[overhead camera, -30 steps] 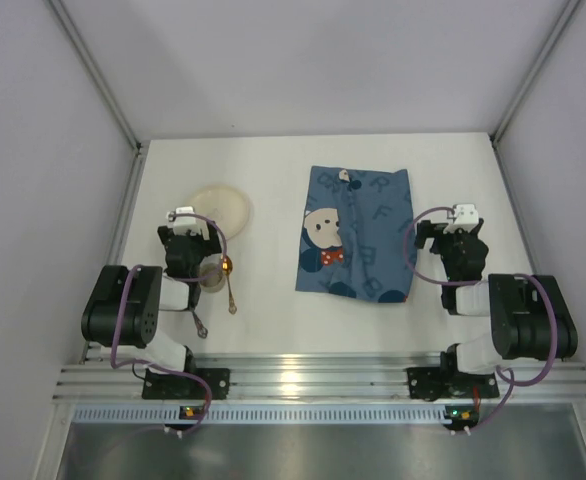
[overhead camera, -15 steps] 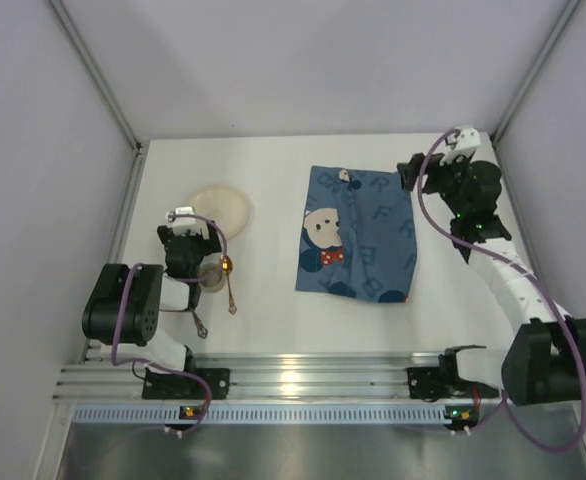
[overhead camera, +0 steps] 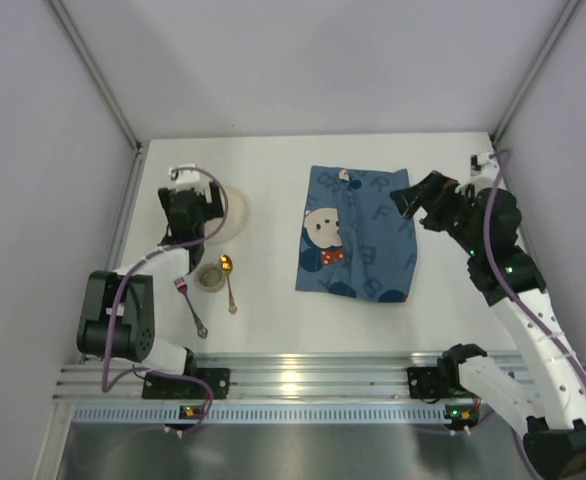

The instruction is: Set the dinner table for one person

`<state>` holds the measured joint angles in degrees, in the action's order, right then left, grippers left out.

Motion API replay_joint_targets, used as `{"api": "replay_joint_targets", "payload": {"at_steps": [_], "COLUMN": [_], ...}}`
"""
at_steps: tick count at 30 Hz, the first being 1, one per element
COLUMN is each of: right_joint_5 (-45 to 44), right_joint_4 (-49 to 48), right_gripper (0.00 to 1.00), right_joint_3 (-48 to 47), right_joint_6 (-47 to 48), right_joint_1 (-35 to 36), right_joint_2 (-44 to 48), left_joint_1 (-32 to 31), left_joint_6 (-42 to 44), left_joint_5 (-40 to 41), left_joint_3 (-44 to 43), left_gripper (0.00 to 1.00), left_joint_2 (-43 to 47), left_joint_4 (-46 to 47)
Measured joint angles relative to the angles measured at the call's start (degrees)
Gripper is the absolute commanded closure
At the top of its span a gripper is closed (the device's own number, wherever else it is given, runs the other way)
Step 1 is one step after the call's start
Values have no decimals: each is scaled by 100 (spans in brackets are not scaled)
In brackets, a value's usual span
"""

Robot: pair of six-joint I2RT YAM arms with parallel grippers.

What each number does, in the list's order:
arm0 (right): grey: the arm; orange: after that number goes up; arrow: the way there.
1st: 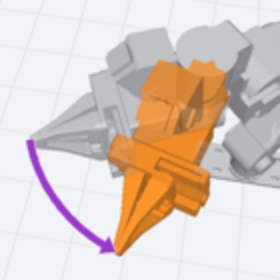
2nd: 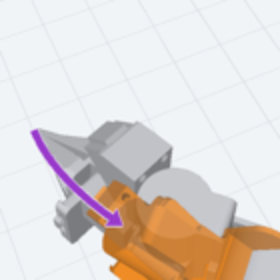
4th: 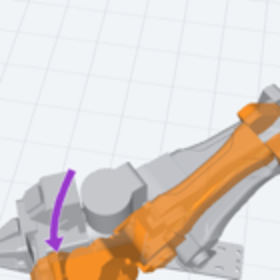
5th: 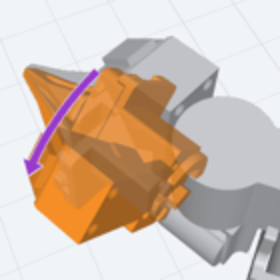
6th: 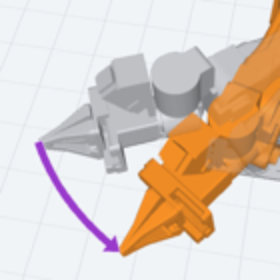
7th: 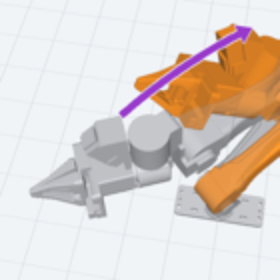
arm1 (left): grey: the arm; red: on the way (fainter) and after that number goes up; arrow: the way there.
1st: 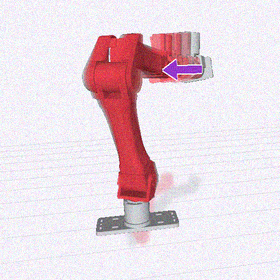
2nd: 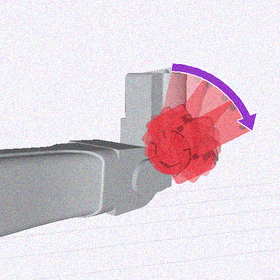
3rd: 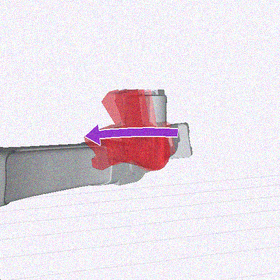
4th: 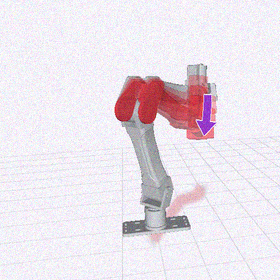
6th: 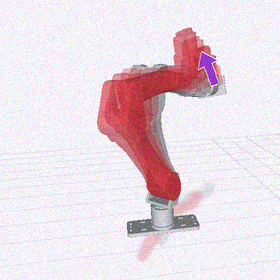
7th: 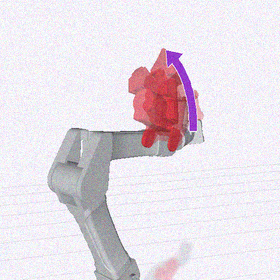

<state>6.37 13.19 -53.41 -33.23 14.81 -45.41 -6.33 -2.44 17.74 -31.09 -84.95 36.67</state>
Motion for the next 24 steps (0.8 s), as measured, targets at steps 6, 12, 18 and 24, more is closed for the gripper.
{"api": "replay_joint_targets", "payload": {"at_steps": [6, 12, 18, 24], "right_joint_5": [17, 195, 385, 518], "right_joint_4": [1449, 1882, 2194, 2472], "right_gripper": [0, 0, 0, 0], "right_joint_3": [-199, -223, -208, -208], "right_joint_6": [-125, -236, -256, -111], "right_joint_1": [-11, -11, -11, -11], "right_joint_2": [-1141, -1104, -973, -684], "left_joint_1": [-17, -15, 52, -234], "left_joint_6": [-833, -2616, -5425, -5274], "left_joint_5": [-531, -2098, -3062, -3062], "left_joint_3": [-3399, -4730, -2765, -4752], "left_gripper": [1, 2, 2, 2], "left_joint_2": [70, 229, 402, -925], "left_joint_4": [-2382, -2942, -160, -2861]}}
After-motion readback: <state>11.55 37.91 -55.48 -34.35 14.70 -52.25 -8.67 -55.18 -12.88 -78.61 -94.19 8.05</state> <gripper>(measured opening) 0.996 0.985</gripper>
